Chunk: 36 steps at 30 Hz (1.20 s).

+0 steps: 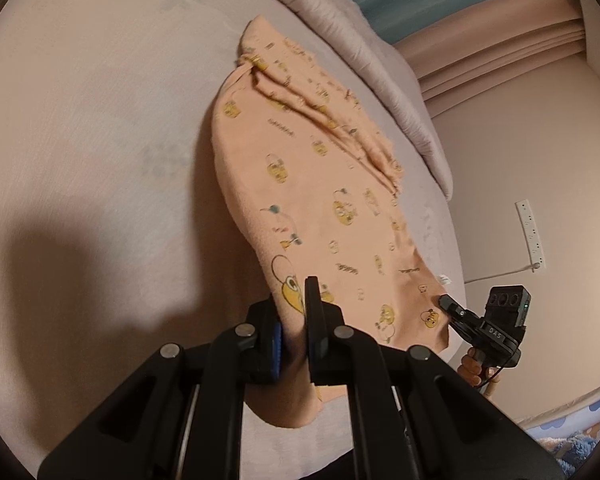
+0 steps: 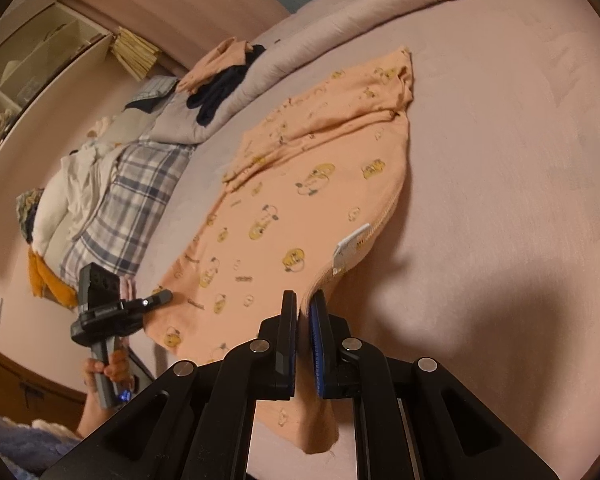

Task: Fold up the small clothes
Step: 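Close the left tool on the hem while the right tool closes beside it, then lift the hem with both tools and fold it toward the collar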

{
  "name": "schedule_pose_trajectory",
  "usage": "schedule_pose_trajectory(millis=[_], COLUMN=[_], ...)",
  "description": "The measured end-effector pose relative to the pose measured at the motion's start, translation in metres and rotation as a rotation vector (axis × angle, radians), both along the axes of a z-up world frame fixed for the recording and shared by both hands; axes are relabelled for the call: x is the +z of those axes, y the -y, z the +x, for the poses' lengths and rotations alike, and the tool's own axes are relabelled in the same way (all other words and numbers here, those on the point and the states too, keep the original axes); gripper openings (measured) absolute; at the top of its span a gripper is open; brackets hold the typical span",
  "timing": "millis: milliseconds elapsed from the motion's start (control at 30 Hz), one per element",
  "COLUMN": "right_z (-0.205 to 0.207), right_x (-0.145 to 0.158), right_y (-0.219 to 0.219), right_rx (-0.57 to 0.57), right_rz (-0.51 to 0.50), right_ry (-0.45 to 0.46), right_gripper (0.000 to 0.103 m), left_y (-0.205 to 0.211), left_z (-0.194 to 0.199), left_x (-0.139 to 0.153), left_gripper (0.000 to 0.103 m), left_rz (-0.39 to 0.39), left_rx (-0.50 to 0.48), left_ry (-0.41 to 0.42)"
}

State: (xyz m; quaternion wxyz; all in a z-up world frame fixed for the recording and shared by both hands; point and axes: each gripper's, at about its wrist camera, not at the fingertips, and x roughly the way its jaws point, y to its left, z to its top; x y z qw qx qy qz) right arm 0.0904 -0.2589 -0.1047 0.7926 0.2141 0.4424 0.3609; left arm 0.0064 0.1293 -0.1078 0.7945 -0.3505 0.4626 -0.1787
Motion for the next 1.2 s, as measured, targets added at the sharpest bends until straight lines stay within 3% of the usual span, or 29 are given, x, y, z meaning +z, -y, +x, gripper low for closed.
schedule_pose_trajectory(millis=[533,733,767,833,867,900,1033,1133,1200], right_z=[0.003,0.012,0.014,0.014,0.013,0.012,0.01,0.007,0.005], right_x=[0.014,-0.001,-0.005,-0.01,-0.011,-0.014,-0.022,-0.029,-0.035], right_y=[0.011,0.016,0.022,0.03,0.033,0.038,0.048,0.036,0.019], right_rx=[-0.051,-0.098,-0.126,-0.158,-0.17,-0.188,-0.199,-0.1,-0.01], right_rz=[0.091,0.05,0.044,0.035,0.031,0.033,0.006,0.013,-0.04], right_ry=[0.052,-0.035,-0.059,-0.091,-0.102,-0.12,-0.158,-0.194,-0.211], right_gripper=[0.011,0.011,0.015,0.034,0.051,0.057,0.057,0.057,0.057], left_y=[0.0,-0.002,-0.002,-0.002,-0.002,-0.003,-0.007,-0.012,-0.014], left_z=[0.006,0.006,0.006,0.006,0.006,0.007,0.007,0.005,0.003], left_x=[0.02,0.016,0.015,0.012,0.009,0.006,-0.004,-0.009,-0.011], left_gripper=[0.006,0.006,0.006,0.006,0.006,0.006,0.006,0.006,0.006], left_rz=[-0.027,-0.024,-0.026,-0.022,-0.025,-0.029,-0.033,-0.035,-0.041], left_rx=[-0.003,-0.01,-0.012,-0.01,-0.009,-0.007,0.002,0.013,0.012], left_ry=[0.083,0.073,0.068,0.055,0.048,0.036,-0.009,-0.034,-0.042])
